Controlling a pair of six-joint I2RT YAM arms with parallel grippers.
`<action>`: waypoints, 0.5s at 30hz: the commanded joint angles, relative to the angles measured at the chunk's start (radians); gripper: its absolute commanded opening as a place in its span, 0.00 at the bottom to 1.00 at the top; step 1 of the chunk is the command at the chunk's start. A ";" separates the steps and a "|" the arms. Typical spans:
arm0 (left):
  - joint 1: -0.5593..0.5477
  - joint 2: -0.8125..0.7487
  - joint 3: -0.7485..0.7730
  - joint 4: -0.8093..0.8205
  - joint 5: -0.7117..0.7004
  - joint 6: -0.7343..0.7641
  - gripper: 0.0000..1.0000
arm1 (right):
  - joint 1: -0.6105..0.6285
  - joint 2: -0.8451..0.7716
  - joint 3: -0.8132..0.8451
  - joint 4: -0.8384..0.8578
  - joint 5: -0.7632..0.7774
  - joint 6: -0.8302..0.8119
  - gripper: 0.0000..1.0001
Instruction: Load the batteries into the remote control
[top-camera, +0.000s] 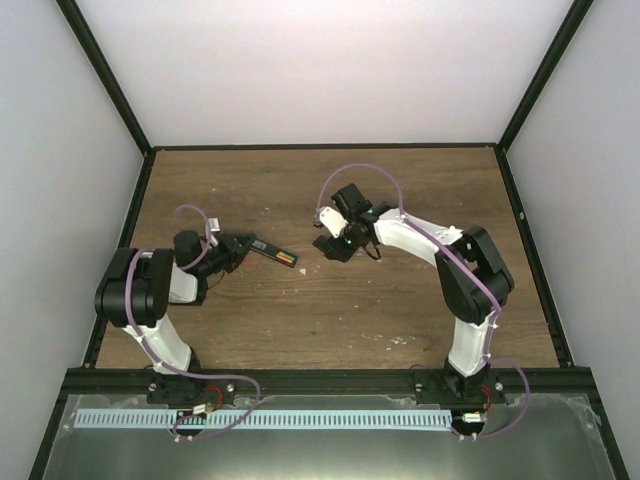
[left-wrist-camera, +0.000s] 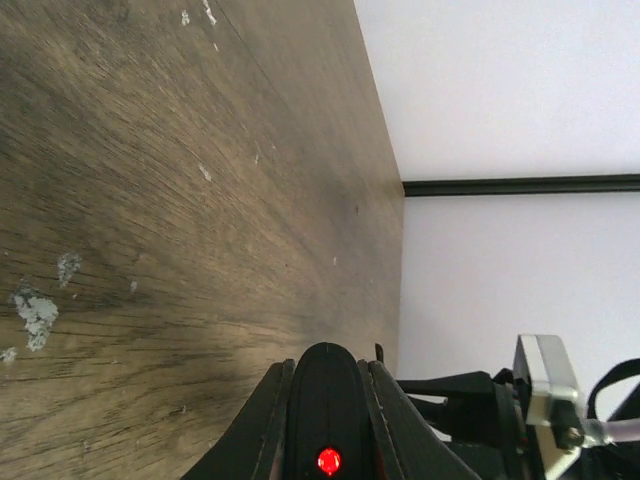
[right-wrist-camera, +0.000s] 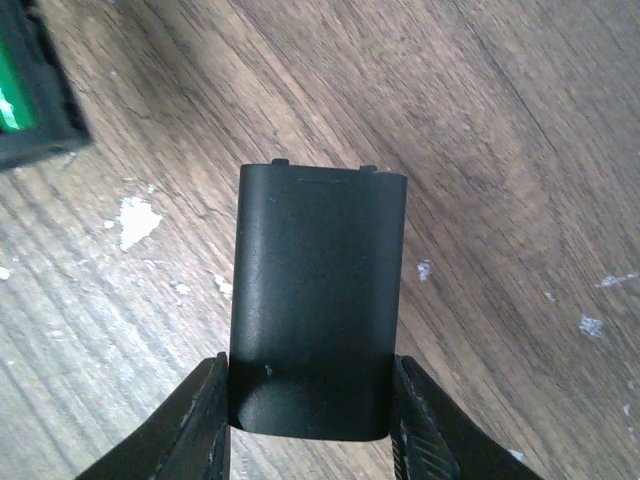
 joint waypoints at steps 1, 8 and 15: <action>-0.036 0.017 0.017 0.050 -0.070 0.058 0.00 | 0.000 -0.027 -0.009 0.011 -0.056 0.014 0.30; -0.093 0.130 0.062 0.105 -0.091 0.046 0.00 | 0.001 -0.049 -0.016 0.045 -0.117 -0.010 0.30; -0.109 0.220 0.075 0.178 -0.083 0.036 0.00 | 0.001 -0.050 -0.038 0.098 -0.144 -0.047 0.30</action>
